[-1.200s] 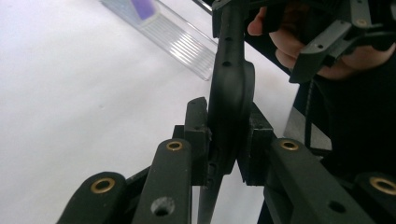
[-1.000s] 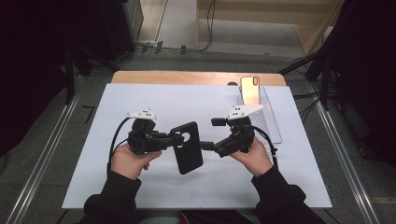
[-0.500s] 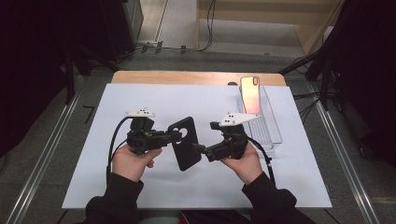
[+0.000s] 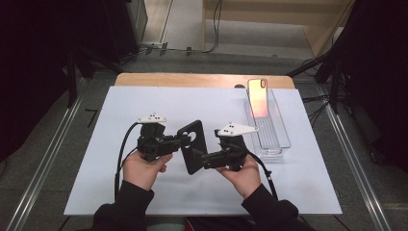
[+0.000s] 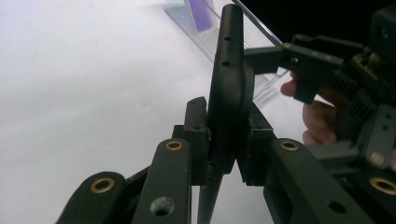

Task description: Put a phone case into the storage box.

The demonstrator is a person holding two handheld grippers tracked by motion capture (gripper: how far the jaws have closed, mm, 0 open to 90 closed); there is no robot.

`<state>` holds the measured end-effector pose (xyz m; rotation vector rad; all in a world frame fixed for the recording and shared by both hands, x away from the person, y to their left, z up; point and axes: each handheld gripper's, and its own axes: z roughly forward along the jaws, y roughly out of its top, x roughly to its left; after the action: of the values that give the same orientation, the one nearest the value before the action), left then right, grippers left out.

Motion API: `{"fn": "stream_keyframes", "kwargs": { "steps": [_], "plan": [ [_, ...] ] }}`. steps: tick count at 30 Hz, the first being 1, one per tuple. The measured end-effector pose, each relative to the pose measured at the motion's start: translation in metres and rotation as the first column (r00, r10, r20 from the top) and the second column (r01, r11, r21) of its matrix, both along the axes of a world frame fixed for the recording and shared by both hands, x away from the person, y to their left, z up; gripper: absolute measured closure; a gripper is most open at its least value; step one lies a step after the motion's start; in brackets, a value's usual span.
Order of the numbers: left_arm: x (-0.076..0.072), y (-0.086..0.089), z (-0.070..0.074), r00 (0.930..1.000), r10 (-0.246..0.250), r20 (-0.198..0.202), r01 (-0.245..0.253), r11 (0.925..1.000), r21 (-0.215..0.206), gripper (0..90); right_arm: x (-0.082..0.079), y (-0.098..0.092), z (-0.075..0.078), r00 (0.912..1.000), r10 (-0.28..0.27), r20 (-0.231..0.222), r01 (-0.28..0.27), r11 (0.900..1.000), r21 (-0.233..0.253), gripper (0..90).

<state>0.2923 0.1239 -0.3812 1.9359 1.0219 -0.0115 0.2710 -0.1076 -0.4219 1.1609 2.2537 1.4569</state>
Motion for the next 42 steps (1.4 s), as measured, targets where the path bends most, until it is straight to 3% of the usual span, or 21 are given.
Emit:
{"fn": "stream_keyframes", "kwargs": {
  "steps": [7, 22, 25, 29, 32, 36, 42],
  "plan": [
    [-0.002, -0.004, -0.002, 0.9999, 0.011, -0.003, -0.011, 0.9999, -0.013, 76.7, -0.004, 0.011, -0.005, 0.9992, -0.040, -0.009, 0.040, 0.998, -0.039, 0.0],
    [-0.008, -0.016, -0.006, 0.9998, -0.019, -0.009, 0.018, 0.9997, -0.019, 76.5, -0.004, 0.023, -0.012, 0.9982, -0.057, -0.015, 0.056, 0.997, -0.062, 0.0],
    [-0.009, -0.017, -0.007, 0.9998, -0.020, -0.005, 0.020, 0.9997, -0.016, 76.4, -0.004, 0.021, -0.012, 0.9987, -0.049, -0.010, 0.049, 0.998, -0.046, 10.6],
    [-0.008, -0.016, -0.007, 0.9997, -0.024, -0.009, 0.024, 0.9994, -0.025, 76.2, -0.004, 0.021, -0.012, 0.9993, -0.035, -0.013, 0.035, 0.999, -0.040, 11.6],
    [-0.009, -0.016, -0.005, 0.9996, -0.029, 0.000, 0.029, 0.9989, -0.037, 70.3, -0.005, 0.020, -0.011, 0.9994, -0.034, -0.002, 0.034, 0.998, -0.051, 11.9],
    [-0.008, -0.012, -0.001, 0.9989, -0.043, -0.019, 0.041, 0.9969, -0.067, 61.8, -0.004, 0.018, -0.010, 0.9993, -0.036, 0.001, 0.036, 0.997, -0.064, 12.1],
    [-0.007, -0.006, 0.004, 0.9981, -0.053, -0.031, 0.051, 0.9959, -0.075, 53.3, 0.000, 0.012, -0.010, 0.9988, -0.050, -0.001, 0.050, 0.997, -0.063, 12.2]
  ]
}}
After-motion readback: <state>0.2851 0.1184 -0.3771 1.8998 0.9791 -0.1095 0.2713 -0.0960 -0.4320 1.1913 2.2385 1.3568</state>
